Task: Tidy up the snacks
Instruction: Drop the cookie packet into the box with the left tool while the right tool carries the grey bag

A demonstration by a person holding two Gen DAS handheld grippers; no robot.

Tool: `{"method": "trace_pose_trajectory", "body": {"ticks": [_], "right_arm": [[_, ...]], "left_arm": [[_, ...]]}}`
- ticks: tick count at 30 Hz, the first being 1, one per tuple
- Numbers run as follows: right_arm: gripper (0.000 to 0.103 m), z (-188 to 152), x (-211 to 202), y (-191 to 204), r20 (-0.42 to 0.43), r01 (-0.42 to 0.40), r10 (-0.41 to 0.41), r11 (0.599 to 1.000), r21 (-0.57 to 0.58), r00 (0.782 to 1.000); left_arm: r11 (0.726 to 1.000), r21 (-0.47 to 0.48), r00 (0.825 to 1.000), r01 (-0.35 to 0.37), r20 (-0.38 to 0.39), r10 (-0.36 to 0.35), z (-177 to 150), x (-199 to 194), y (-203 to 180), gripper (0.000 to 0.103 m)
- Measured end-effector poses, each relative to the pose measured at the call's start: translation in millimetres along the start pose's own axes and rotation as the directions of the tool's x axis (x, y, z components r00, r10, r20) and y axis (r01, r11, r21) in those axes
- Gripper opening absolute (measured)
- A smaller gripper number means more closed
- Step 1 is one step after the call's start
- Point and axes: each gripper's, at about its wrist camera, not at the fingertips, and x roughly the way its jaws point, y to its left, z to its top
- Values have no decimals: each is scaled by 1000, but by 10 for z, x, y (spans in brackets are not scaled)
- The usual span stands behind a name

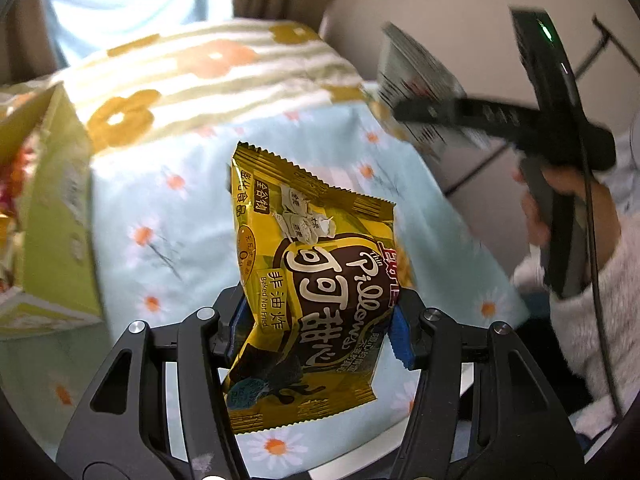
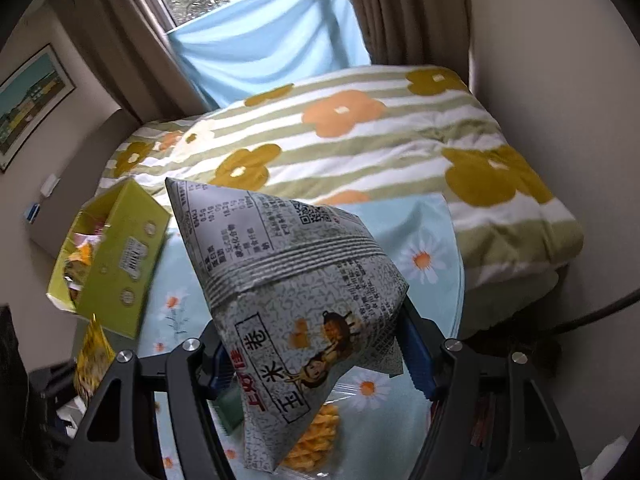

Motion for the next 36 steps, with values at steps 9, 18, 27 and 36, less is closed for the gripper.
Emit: {"method": "trace_pose_trajectory", "body": {"ticks": [9, 18, 27, 36], "right_arm": [[65, 353, -324, 740, 72, -45, 50, 997, -69, 996], [65, 614, -184, 1978, 113, -112, 127, 985, -134, 985], [65, 687, 440, 3086, 65, -185, 198, 968, -170, 978], [65, 596, 950, 3572, -15, -188, 187, 971, -151, 982]], "left_arm": [[994, -89, 989, -61, 129, 72, 311, -678, 543, 52], [982, -171, 973, -79, 202, 113, 486, -1318, 1627, 52], [950, -281, 965, -134, 181, 190, 448, -1612, 2965, 52], [910, -356, 966, -214, 60, 251, 324, -1366, 3941, 52]]}}
